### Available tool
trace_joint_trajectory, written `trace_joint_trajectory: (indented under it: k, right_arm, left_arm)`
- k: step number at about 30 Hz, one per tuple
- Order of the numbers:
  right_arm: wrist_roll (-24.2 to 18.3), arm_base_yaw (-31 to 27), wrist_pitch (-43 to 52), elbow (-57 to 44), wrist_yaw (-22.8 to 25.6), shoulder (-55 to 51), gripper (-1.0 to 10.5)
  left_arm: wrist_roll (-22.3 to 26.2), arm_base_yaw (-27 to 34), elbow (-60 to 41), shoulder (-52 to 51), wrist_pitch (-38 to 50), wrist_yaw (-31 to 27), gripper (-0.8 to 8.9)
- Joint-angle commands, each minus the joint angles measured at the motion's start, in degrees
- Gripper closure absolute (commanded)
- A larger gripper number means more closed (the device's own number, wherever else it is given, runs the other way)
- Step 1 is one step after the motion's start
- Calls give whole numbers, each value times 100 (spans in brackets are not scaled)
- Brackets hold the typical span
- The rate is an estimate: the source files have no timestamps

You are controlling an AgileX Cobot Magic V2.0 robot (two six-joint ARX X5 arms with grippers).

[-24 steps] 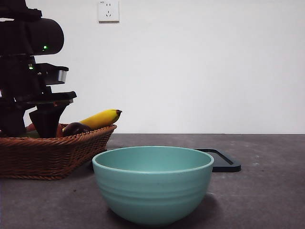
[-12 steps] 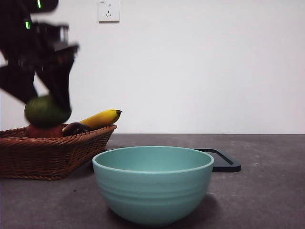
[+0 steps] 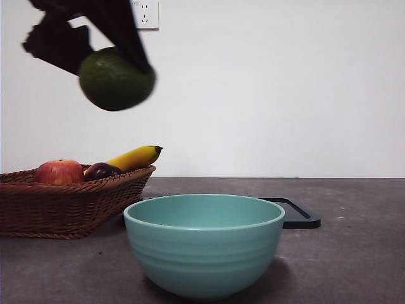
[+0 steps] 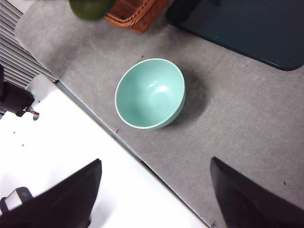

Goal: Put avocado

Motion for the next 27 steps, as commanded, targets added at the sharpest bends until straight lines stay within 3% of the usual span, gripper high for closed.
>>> trace_joint_trajectory:
  k: [1, 10, 20, 27]
  right_arm:
    - [63, 39, 52, 111, 20, 50, 580]
    - [66, 39, 50, 111, 20, 50, 580]
    - [66, 39, 50, 111, 20, 50, 580]
    - [63, 39, 52, 111, 20, 50, 580]
  left_arm:
    - [4, -365, 103, 249, 48, 11, 571]
    - [52, -1110, 103, 1224, 345, -17, 571]
    - [269, -1515, 103, 2103, 699, -623, 571]
    - [293, -1716, 103, 2352, 787, -662, 568]
